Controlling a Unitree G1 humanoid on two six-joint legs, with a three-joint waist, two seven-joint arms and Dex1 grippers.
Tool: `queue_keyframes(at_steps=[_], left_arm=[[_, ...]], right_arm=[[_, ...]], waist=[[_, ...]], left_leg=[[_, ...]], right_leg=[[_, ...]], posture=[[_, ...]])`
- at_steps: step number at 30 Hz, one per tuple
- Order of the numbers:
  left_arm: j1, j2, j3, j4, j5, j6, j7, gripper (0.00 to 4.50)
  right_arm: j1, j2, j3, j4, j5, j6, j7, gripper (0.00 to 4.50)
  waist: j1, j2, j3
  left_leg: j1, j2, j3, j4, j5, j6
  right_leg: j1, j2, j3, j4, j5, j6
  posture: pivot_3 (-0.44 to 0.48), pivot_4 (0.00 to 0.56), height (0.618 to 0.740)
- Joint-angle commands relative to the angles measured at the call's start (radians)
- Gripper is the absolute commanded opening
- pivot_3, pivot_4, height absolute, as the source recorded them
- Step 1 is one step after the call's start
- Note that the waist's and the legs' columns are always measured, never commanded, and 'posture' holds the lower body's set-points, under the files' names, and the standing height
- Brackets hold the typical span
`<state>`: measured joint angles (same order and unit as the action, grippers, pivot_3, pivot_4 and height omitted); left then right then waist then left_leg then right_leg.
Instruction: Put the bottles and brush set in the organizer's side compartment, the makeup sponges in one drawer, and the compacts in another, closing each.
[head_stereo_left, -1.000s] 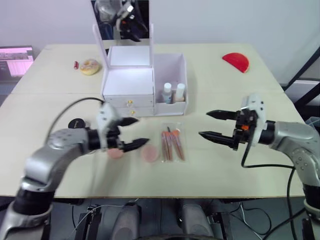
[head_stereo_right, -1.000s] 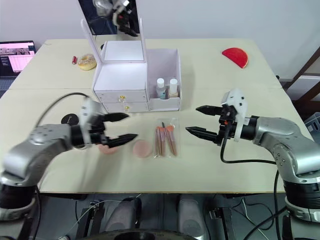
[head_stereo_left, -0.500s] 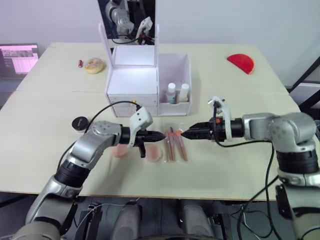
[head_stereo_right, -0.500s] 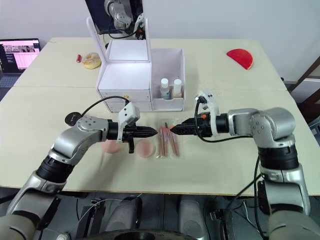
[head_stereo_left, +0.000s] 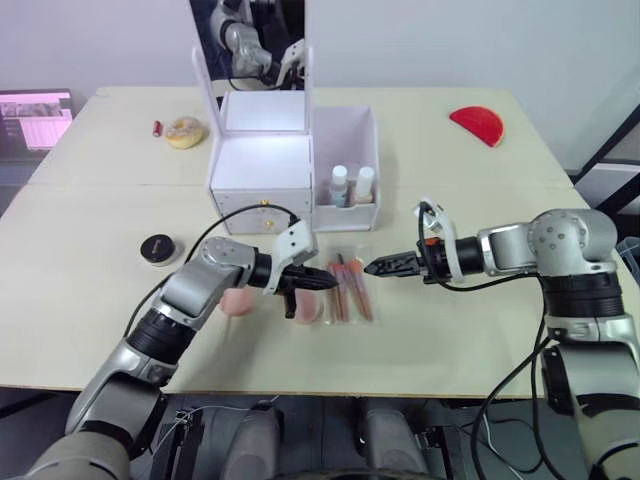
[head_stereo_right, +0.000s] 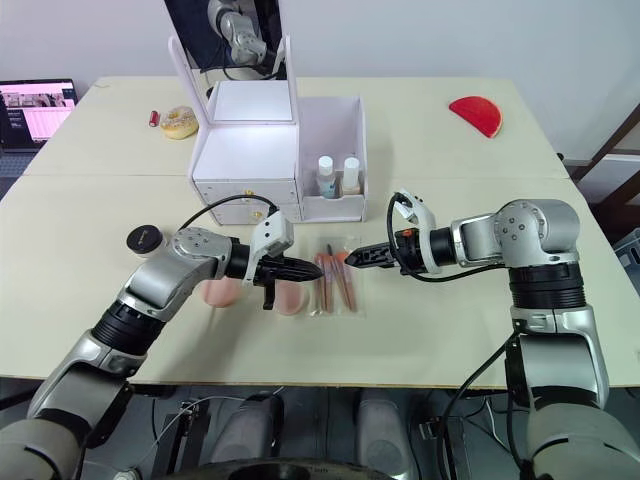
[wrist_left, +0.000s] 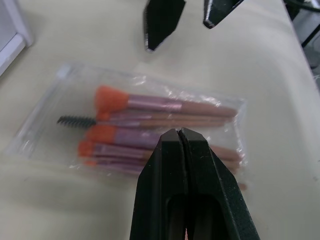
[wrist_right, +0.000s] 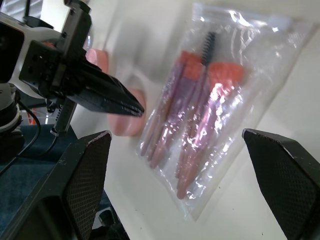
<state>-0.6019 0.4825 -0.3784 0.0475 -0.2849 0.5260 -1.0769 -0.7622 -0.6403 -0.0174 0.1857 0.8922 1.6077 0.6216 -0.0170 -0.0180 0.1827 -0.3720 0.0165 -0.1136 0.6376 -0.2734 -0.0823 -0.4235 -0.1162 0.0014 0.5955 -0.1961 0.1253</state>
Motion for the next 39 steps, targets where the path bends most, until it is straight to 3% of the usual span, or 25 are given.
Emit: queue_keyframes(at_steps=[1, 8, 22, 25, 27, 32, 39], left_arm=[[-0.009, -0.004, -0.016, 0.012, 0.046, -0.044, -0.003, 0.02], [-0.010, -0.001, -0.057, 0.073, 0.140, -0.102, -0.010, 0.02], [-0.001, -0.015, -0.042, 0.078, 0.159, -0.114, -0.034, 0.02], [-0.001, -0.013, -0.040, 0.076, 0.160, -0.113, -0.037, 0.00], [0.001, -0.012, -0.040, 0.074, 0.162, -0.117, -0.040, 0.00], [0.004, -0.013, -0.033, 0.068, 0.161, -0.121, -0.042, 0.00], [-0.004, -0.018, 0.013, 0.066, 0.138, -0.122, -0.024, 0.00]], right_arm=[[-0.023, 0.021, -0.016, 0.011, 0.022, 0.007, -0.033, 4.50], [-0.022, 0.101, -0.032, 0.031, 0.013, 0.007, -0.107, 4.50], [-0.020, 0.222, -0.079, 0.037, -0.009, 0.007, -0.194, 4.50], [-0.018, 0.225, -0.088, 0.039, -0.020, 0.007, -0.195, 3.56], [-0.020, 0.227, -0.095, 0.041, -0.031, 0.007, -0.192, 2.67], [-0.022, 0.233, -0.105, 0.040, -0.055, 0.007, -0.182, 0.02], [-0.026, 0.231, -0.109, 0.040, -0.080, 0.001, -0.159, 0.02]], waist=[[-0.001, 0.000, 0.000], [-0.003, 0.000, 0.000], [-0.004, 0.001, -0.001], [-0.004, 0.001, -0.001], [-0.004, 0.001, -0.001], [-0.004, 0.001, -0.001], [-0.004, 0.001, -0.001]], left_leg=[[0.000, 0.000, 0.000, 0.000, 0.000, 0.000], [0.000, 0.000, 0.000, 0.000, 0.000, 0.000], [0.001, 0.000, 0.000, 0.000, 0.000, 0.000], [0.001, 0.000, -0.001, 0.000, 0.000, 0.000], [0.001, 0.000, -0.001, 0.000, 0.000, 0.000], [0.001, 0.000, -0.001, 0.000, 0.000, 0.000], [0.001, 0.000, -0.001, -0.001, 0.000, 0.000]], right_leg=[[0.000, 0.000, 0.000, 0.000, 0.000, 0.000], [0.000, 0.000, 0.000, 0.000, 0.000, 0.000], [0.000, 0.000, 0.000, 0.002, 0.000, 0.001], [0.000, 0.000, 0.000, 0.002, 0.000, 0.001], [0.000, 0.000, 0.000, 0.002, 0.000, 0.001], [0.000, 0.000, 0.000, 0.002, 0.000, 0.001], [0.000, 0.000, 0.000, 0.002, 0.000, 0.001]], posture=[[0.000, 0.150, 0.739], [0.000, 0.150, 0.739], [0.000, 0.150, 0.739], [0.000, 0.150, 0.739], [0.000, 0.150, 0.739], [0.000, 0.150, 0.739], [0.000, 0.150, 0.739]])
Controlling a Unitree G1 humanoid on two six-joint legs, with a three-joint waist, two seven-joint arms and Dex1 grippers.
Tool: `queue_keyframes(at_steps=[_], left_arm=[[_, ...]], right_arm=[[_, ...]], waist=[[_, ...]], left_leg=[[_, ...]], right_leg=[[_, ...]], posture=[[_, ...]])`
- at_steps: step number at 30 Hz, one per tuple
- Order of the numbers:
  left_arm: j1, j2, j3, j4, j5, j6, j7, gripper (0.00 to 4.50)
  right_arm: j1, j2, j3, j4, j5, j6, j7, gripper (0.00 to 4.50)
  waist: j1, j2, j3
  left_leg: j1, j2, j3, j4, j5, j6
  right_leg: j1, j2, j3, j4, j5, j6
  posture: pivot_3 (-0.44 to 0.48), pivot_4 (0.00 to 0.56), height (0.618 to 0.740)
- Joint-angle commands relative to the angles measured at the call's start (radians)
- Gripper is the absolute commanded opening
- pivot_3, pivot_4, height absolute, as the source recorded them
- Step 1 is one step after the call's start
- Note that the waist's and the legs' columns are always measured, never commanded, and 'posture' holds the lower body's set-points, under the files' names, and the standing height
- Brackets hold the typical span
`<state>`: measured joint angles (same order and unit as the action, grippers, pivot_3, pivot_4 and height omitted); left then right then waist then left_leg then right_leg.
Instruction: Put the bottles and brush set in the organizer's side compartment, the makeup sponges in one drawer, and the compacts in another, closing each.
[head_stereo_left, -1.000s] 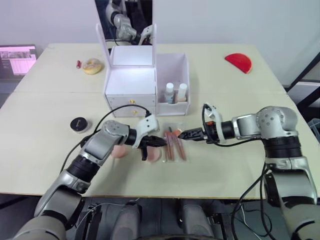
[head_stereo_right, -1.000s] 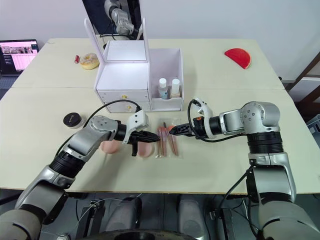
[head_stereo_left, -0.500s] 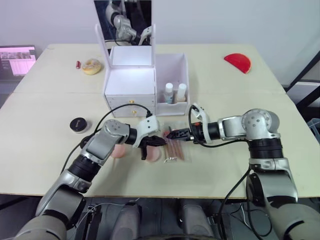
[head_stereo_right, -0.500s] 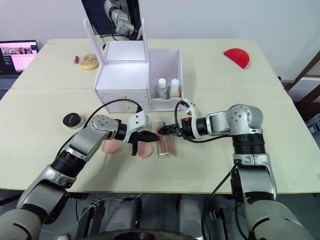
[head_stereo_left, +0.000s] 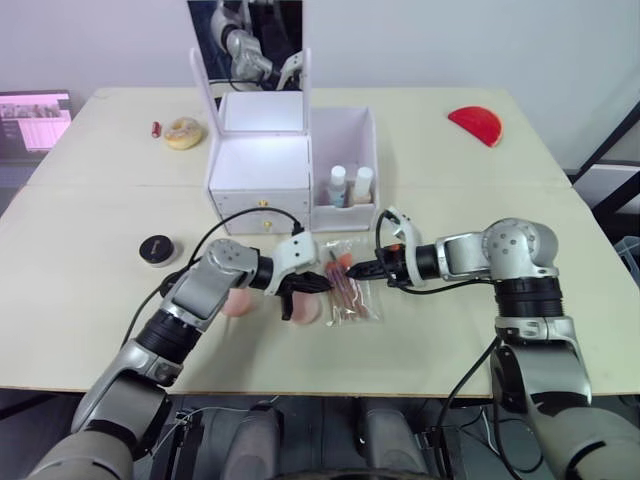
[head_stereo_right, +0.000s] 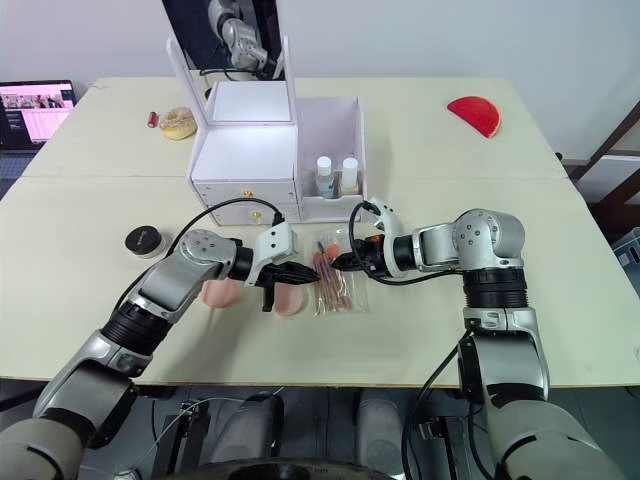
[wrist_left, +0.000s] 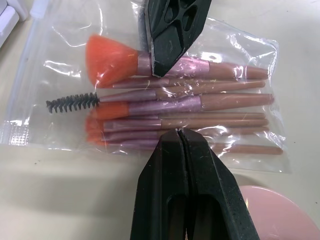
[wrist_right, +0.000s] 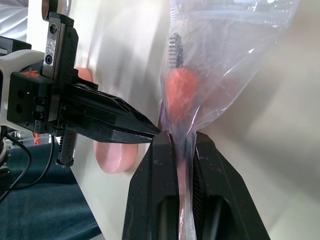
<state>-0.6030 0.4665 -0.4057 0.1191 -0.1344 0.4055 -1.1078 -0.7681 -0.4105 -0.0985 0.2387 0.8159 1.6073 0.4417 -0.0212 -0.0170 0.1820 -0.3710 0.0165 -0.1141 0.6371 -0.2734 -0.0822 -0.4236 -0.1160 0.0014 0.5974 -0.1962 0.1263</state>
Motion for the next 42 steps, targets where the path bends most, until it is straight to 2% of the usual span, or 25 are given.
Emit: queue_keyframes(at_steps=[1, 3, 6, 7, 13, 16, 21, 25, 30, 36, 39, 42], left_arm=[[-0.003, -0.002, 0.051, -0.015, -0.025, 0.001, 0.004, 0.00], [-0.002, -0.001, 0.070, -0.031, -0.046, -0.001, -0.004, 0.00], [-0.004, 0.013, 0.120, -0.065, -0.100, 0.033, -0.026, 0.86], [-0.002, 0.021, 0.134, -0.077, -0.115, 0.044, -0.033, 1.24], [0.027, 0.088, 0.251, -0.209, -0.255, 0.166, -0.059, 4.47], [0.080, 0.165, 0.332, -0.306, -0.344, 0.244, -0.077, 4.47], [0.230, 0.308, 0.525, -0.500, -0.526, 0.389, -0.067, 4.47], [0.297, 0.342, 0.650, -0.596, -0.648, 0.459, -0.005, 4.47], [0.354, 0.349, 0.726, -0.677, -0.717, 0.489, 0.097, 4.47], [0.370, 0.328, 0.753, -0.722, -0.757, 0.489, 0.236, 4.47], [0.367, 0.323, 0.742, -0.724, -0.764, 0.480, 0.267, 4.47], [0.359, 0.316, 0.725, -0.725, -0.770, 0.473, 0.289, 4.47]], right_arm=[[-0.020, 0.000, -0.029, -0.014, -0.005, 0.002, 0.025, 0.02], [-0.021, 0.000, -0.031, -0.016, -0.011, 0.004, 0.031, 0.02], [-0.018, -0.002, -0.038, -0.020, -0.017, 0.004, 0.039, 0.00], [-0.018, -0.002, -0.042, -0.022, -0.018, 0.005, 0.040, 0.00], [-0.020, -0.007, -0.079, -0.055, -0.012, 0.007, 0.045, 0.00], [-0.013, -0.036, -0.095, -0.100, 0.009, -0.001, 0.083, 0.00], [0.042, -0.143, -0.112, -0.322, 0.116, -0.117, 0.280, 0.00], [0.070, -0.175, -0.127, -0.438, 0.161, -0.239, 0.381, 0.00], [0.109, -0.191, -0.094, -0.543, 0.102, -0.470, 0.459, 0.00], [0.025, -0.139, -0.059, -0.466, 0.014, -0.671, 0.429, 0.00], [-0.084, -0.104, -0.015, -0.306, -0.071, -0.752, 0.402, 0.00], [-0.194, -0.074, 0.038, -0.111, -0.170, -0.874, 0.443, 0.00]], waist=[[0.000, 0.000, 0.000], [0.000, 0.000, 0.000], [0.000, 0.000, 0.000], [0.000, 0.000, 0.000], [-0.003, 0.000, 0.000], [-0.008, 0.000, 0.000], [-0.021, 0.000, 0.001], [-0.021, 0.000, 0.001], [-0.020, 0.000, 0.001], [-0.021, 0.000, 0.001], [-0.025, 0.000, 0.001], [-0.023, 0.000, 0.001]], left_leg=[[0.000, 0.000, 0.000, 0.000, 0.000, 0.000], [0.000, 0.000, 0.000, 0.000, 0.000, 0.000], [0.000, 0.000, 0.000, 0.000, 0.000, 0.000], [-0.001, 0.000, 0.000, 0.000, 0.000, 0.000], [0.000, 0.000, 0.000, 0.000, 0.000, 0.000], [-0.001, 0.000, 0.000, -0.001, 0.000, 0.000], [-0.001, 0.000, -0.001, -0.005, 0.000, 0.000], [0.000, 0.000, -0.001, -0.005, 0.000, 0.000], [0.000, 0.000, -0.001, -0.005, 0.000, 0.000], [0.000, 0.000, -0.001, -0.004, 0.000, 0.000], [0.001, 0.000, -0.001, -0.004, 0.000, 0.000], [0.001, 0.000, -0.001, -0.005, 0.000, 0.000]], right_leg=[[0.000, 0.000, 0.000, 0.000, 0.000, 0.000], [0.000, 0.000, 0.000, 0.000, 0.000, 0.000], [0.000, 0.000, 0.000, 0.000, 0.000, 0.000], [0.000, 0.000, 0.000, 0.000, 0.000, 0.000], [-0.001, 0.000, 0.000, 0.000, 0.000, 0.000], [-0.001, 0.000, 0.000, 0.000, 0.000, 0.000], [-0.002, 0.000, 0.000, -0.001, -0.002, 0.003], [-0.002, 0.000, 0.000, -0.001, -0.003, 0.003], [-0.002, 0.000, 0.000, -0.001, -0.003, 0.003], [-0.002, 0.000, 0.000, -0.001, -0.001, 0.001], [-0.002, 0.000, 0.000, -0.001, -0.001, 0.000], [-0.002, 0.000, 0.000, -0.001, -0.001, 0.000]], posture=[[0.000, 0.150, 0.739], [0.000, 0.150, 0.739], [0.000, 0.150, 0.739], [0.000, 0.150, 0.739], [0.000, 0.150, 0.739], [0.000, 0.150, 0.739], [0.000, 0.150, 0.739], [0.000, 0.150, 0.739], [0.000, 0.150, 0.739], [0.000, 0.150, 0.739], [0.000, 0.150, 0.739], [0.000, 0.150, 0.739]])
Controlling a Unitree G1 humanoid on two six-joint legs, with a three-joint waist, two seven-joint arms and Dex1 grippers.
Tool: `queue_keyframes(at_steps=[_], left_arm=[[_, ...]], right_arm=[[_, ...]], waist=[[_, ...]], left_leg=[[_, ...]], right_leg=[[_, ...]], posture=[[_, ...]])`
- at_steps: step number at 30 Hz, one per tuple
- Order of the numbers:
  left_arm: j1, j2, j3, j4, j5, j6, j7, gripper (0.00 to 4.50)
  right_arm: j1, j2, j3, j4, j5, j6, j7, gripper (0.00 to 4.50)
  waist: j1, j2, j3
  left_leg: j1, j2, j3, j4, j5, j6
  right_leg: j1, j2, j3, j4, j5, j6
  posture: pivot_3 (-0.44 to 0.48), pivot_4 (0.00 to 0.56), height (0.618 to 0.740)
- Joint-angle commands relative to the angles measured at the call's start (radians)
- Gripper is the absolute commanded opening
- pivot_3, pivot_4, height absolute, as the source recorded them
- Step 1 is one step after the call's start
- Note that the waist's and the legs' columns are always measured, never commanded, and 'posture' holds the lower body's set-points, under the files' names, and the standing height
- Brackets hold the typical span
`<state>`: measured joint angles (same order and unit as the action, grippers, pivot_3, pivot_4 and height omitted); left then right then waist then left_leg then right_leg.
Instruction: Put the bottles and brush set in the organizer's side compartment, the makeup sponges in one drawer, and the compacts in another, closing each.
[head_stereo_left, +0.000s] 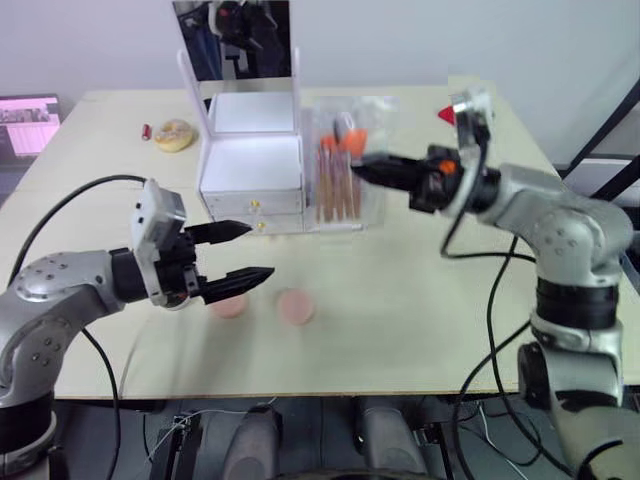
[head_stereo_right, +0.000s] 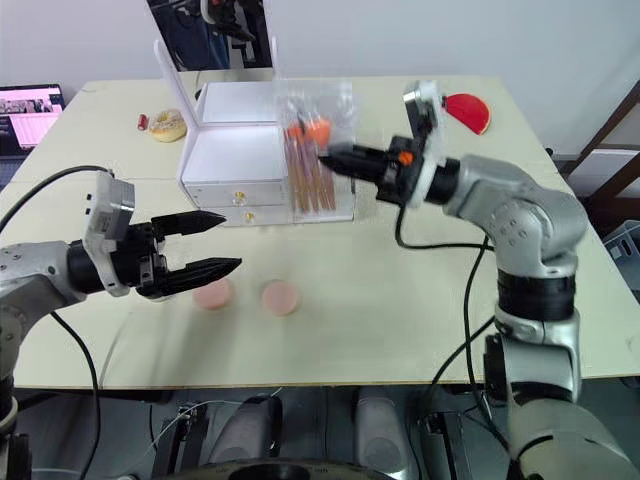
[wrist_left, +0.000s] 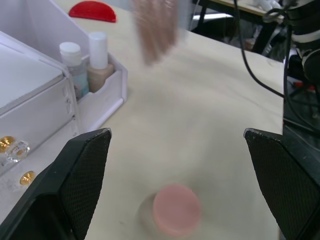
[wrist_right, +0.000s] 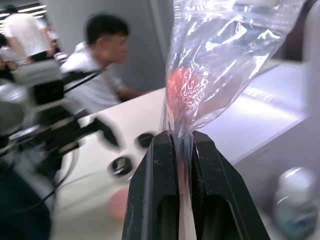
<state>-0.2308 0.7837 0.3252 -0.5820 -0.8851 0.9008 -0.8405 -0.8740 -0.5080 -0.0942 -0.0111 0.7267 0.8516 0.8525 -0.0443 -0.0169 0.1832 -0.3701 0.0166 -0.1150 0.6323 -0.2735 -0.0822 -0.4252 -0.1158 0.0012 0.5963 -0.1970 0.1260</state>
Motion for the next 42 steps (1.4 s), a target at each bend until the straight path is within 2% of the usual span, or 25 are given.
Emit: queue_keyframes(at_steps=[1, 8, 15, 21, 32, 35, 38, 39, 41, 42], left_arm=[[-0.016, -0.006, -0.010, -0.026, -0.023, -0.023, 0.029, 4.47], [-0.001, -0.014, -0.009, -0.053, -0.060, -0.027, 0.080, 4.47], [0.041, -0.003, 0.021, -0.087, -0.106, -0.033, 0.130, 4.47], [0.076, 0.009, 0.041, -0.109, -0.139, -0.037, 0.156, 4.47], [0.100, 0.022, 0.048, -0.115, -0.157, -0.051, 0.174, 4.47], [0.102, 0.023, 0.047, -0.114, -0.161, -0.055, 0.176, 4.50], [0.102, 0.027, 0.044, -0.107, -0.164, -0.059, 0.174, 4.50], [0.102, 0.028, 0.042, -0.104, -0.167, -0.060, 0.172, 4.50], [0.102, 0.029, 0.039, -0.102, -0.168, -0.061, 0.170, 4.50], [0.101, 0.030, 0.037, -0.100, -0.167, -0.063, 0.168, 4.50]], right_arm=[[-0.132, 0.035, 0.050, 0.219, -0.116, -0.167, 0.050, 0.00], [-0.422, 0.098, 0.086, 0.797, -0.321, -0.528, 0.131, 0.00], [-0.537, 0.147, 0.079, 1.162, -0.455, -0.763, 0.127, 0.00], [-0.547, 0.203, 0.075, 1.279, -0.534, -0.836, 0.093, 0.00], [-0.549, 0.239, 0.057, 1.312, -0.619, -0.821, 0.059, 0.00], [-0.557, 0.237, 0.039, 1.313, -0.617, -0.815, 0.050, 1.20], [-0.568, 0.232, 0.024, 1.309, -0.617, -0.809, 0.058, 2.61], [-0.570, 0.231, 0.020, 1.308, -0.618, -0.808, 0.060, 3.25], [-0.575, 0.230, 0.009, 1.305, -0.613, -0.802, 0.066, 4.23], [-0.576, 0.229, 0.007, 1.303, -0.614, -0.801, 0.071, 4.46]], waist=[[0.000, 0.000, 0.000], [-0.001, 0.001, 0.000], [-0.004, 0.001, 0.000], [-0.006, 0.001, 0.001], [-0.026, 0.001, 0.001], [-0.026, 0.001, 0.001], [-0.026, 0.001, 0.001], [-0.026, 0.001, 0.001], [-0.026, 0.001, 0.001], [-0.026, 0.001, 0.001]], left_leg=[[0.000, 0.000, 0.000, 0.000, 0.000, 0.000], [-0.002, 0.000, 0.000, -0.001, 0.000, 0.000], [-0.001, 0.000, 0.000, -0.002, 0.000, 0.000], [-0.001, 0.000, 0.000, -0.002, 0.000, 0.000], [-0.001, 0.000, 0.000, -0.002, 0.001, -0.001], [-0.001, 0.000, 0.000, -0.002, 0.001, -0.001], [-0.001, 0.000, 0.000, -0.001, 0.001, -0.001], [-0.001, 0.000, 0.000, -0.002, 0.001, -0.001], [-0.001, 0.000, 0.000, -0.002, 0.001, -0.001], [-0.001, 0.000, 0.000, -0.002, 0.001, -0.001]], right_leg=[[0.000, 0.000, 0.000, 0.000, 0.000, 0.000], [-0.001, 0.000, 0.000, -0.001, 0.000, 0.000], [-0.002, 0.000, 0.000, -0.002, 0.000, 0.001], [-0.002, 0.000, 0.000, -0.001, 0.000, 0.001], [-0.001, 0.000, 0.000, 0.000, 0.000, 0.001], [-0.001, 0.000, 0.000, 0.001, 0.000, 0.001], [-0.001, 0.000, 0.000, 0.001, 0.000, 0.001], [-0.001, 0.000, 0.000, 0.001, 0.000, 0.001], [-0.001, 0.000, 0.000, 0.001, 0.000, 0.001], [-0.001, 0.000, 0.000, 0.001, 0.000, 0.001]], posture=[[0.000, 0.150, 0.739], [0.000, 0.150, 0.739], [0.000, 0.150, 0.739], [0.000, 0.150, 0.739], [0.000, 0.150, 0.739], [0.000, 0.150, 0.739], [0.000, 0.150, 0.739], [0.000, 0.150, 0.739], [0.000, 0.150, 0.739], [0.000, 0.150, 0.739]])
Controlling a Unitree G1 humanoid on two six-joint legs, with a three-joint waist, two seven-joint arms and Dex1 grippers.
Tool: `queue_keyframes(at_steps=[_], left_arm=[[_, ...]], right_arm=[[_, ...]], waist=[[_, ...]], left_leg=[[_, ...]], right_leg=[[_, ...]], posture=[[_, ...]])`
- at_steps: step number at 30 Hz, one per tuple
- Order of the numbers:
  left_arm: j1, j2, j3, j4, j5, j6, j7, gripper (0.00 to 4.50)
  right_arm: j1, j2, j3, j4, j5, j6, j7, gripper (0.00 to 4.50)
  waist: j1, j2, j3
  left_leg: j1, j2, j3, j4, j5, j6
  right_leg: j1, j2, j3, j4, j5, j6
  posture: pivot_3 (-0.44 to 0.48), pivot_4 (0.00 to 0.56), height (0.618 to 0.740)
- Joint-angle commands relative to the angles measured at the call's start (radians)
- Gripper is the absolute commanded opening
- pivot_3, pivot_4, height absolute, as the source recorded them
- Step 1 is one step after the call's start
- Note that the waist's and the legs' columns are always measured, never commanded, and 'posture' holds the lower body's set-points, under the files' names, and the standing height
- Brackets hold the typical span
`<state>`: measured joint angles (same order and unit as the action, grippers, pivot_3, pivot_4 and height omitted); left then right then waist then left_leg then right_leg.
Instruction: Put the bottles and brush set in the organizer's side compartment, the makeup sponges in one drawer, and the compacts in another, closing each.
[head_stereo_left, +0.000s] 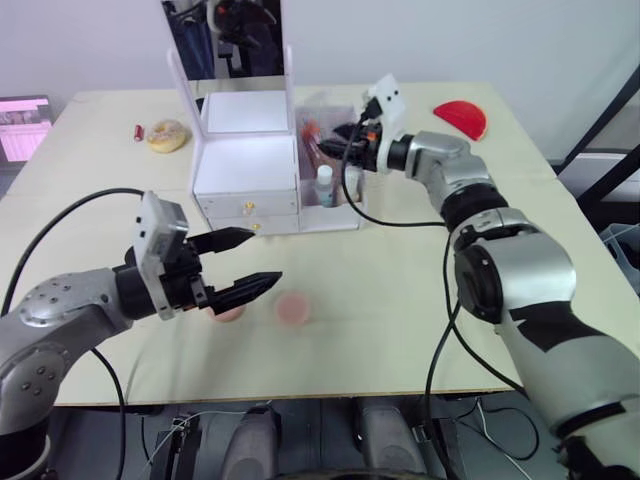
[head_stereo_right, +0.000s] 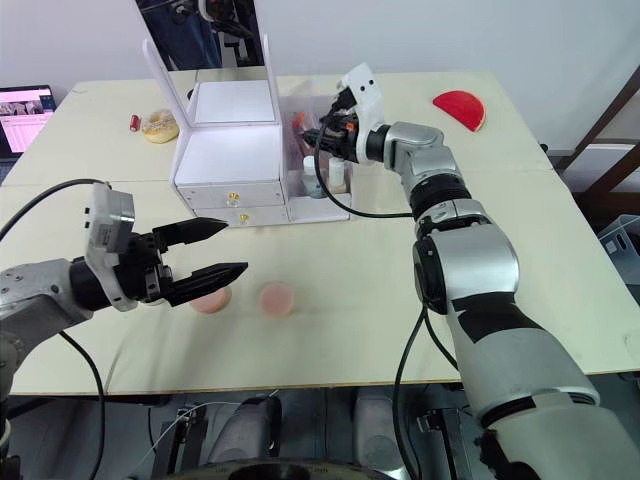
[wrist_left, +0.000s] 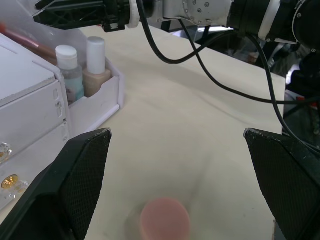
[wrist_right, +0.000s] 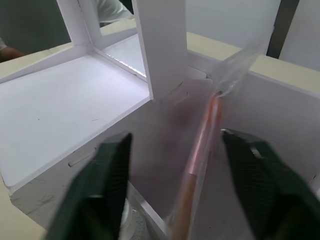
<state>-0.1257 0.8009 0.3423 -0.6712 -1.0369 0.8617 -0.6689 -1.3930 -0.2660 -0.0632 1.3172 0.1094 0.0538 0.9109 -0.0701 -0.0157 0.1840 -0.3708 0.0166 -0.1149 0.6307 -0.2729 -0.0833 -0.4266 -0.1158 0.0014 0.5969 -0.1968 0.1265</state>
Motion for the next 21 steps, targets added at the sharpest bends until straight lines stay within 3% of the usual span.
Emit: queue_keyframes(at_steps=[1, 8, 15, 21], left_arm=[[-0.006, 0.013, 0.018, -0.008, -0.014, -0.025, -0.005, 4.50], [-0.014, 0.017, 0.008, 0.007, -0.003, -0.034, -0.017, 4.50], [-0.001, 0.030, 0.033, 0.034, 0.011, -0.053, -0.031, 4.50], [0.064, 0.068, 0.130, 0.104, 0.060, -0.082, -0.059, 4.50]], right_arm=[[-0.058, -0.015, -0.026, -0.026, 0.002, -0.003, 0.015, 4.46], [-0.087, -0.062, -0.057, -0.043, 0.008, -0.004, 0.031, 4.46], [-0.092, -0.141, -0.073, -0.169, 0.044, 0.068, 0.172, 4.46], [0.218, -0.267, -0.044, -0.914, 0.226, 0.527, 0.303, 4.46]], waist=[[0.000, 0.000, 0.000], [0.001, 0.000, 0.000], [-0.002, 0.000, 0.000], [0.012, 0.001, 0.000]], left_leg=[[0.000, 0.000, 0.000, 0.000, 0.000, 0.000], [0.000, 0.000, 0.000, 0.000, 0.000, 0.000], [0.000, 0.000, 0.000, 0.000, 0.000, 0.000], [-0.001, 0.000, -0.001, -0.001, 0.000, 0.000]], right_leg=[[0.000, 0.000, 0.000, 0.000, 0.000, 0.000], [0.000, 0.000, 0.000, 0.000, 0.000, 0.000], [0.000, 0.000, 0.000, -0.001, 0.000, 0.000], [0.000, 0.000, 0.000, 0.000, 0.000, 0.000]], posture=[[0.000, 0.150, 0.739], [0.000, 0.150, 0.739], [0.000, 0.150, 0.739], [0.000, 0.150, 0.739]])
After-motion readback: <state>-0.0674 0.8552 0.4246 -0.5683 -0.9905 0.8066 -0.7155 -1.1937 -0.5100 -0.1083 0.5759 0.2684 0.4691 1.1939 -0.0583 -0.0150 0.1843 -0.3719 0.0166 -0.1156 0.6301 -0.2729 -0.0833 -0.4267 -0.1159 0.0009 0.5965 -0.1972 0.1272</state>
